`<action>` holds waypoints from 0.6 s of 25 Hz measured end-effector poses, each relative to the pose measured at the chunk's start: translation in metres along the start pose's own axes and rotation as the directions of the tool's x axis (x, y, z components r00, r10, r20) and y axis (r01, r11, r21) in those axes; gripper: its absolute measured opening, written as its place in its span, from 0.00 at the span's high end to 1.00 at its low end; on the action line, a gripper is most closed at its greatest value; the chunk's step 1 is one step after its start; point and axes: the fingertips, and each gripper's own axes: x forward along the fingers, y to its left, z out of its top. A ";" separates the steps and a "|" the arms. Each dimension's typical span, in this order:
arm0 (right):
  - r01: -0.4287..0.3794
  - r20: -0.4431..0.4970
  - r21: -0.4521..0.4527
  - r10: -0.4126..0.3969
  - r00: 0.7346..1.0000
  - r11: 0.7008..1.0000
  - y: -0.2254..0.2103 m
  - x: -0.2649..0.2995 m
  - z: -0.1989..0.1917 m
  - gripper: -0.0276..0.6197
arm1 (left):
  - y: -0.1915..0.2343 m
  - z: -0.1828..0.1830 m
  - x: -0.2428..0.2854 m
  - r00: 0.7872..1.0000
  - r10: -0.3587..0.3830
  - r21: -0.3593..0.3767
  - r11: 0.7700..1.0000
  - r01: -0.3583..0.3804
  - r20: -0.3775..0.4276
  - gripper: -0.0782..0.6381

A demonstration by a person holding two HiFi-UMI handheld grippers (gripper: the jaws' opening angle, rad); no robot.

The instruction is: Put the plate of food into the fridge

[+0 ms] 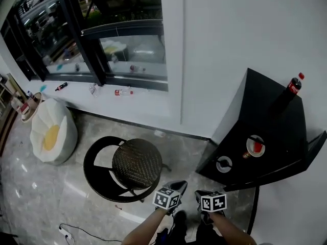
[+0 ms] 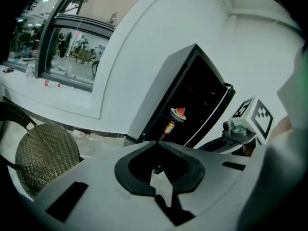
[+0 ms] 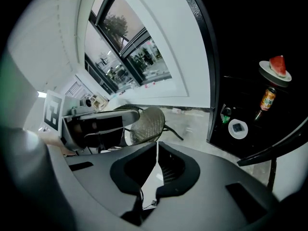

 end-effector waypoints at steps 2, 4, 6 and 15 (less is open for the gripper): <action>0.002 0.016 -0.001 -0.002 1.000 1.000 0.001 -0.006 0.009 0.92 | -0.007 0.006 0.000 1.000 -0.005 0.024 1.000 0.005 -0.007 0.87; 0.010 0.027 0.000 -0.010 1.000 1.000 0.001 -0.013 0.015 0.92 | -0.017 0.013 0.000 1.000 -0.016 0.041 0.999 0.017 -0.010 0.87; 0.020 0.038 0.002 -0.020 0.999 1.000 0.001 -0.022 0.020 0.92 | -0.030 0.016 -0.001 0.999 -0.033 0.051 0.998 0.034 -0.015 0.87; 0.038 0.064 0.004 -0.038 0.997 0.999 0.006 -0.055 0.024 0.92 | -0.064 0.032 -0.006 0.996 -0.080 0.116 0.990 0.085 -0.041 0.87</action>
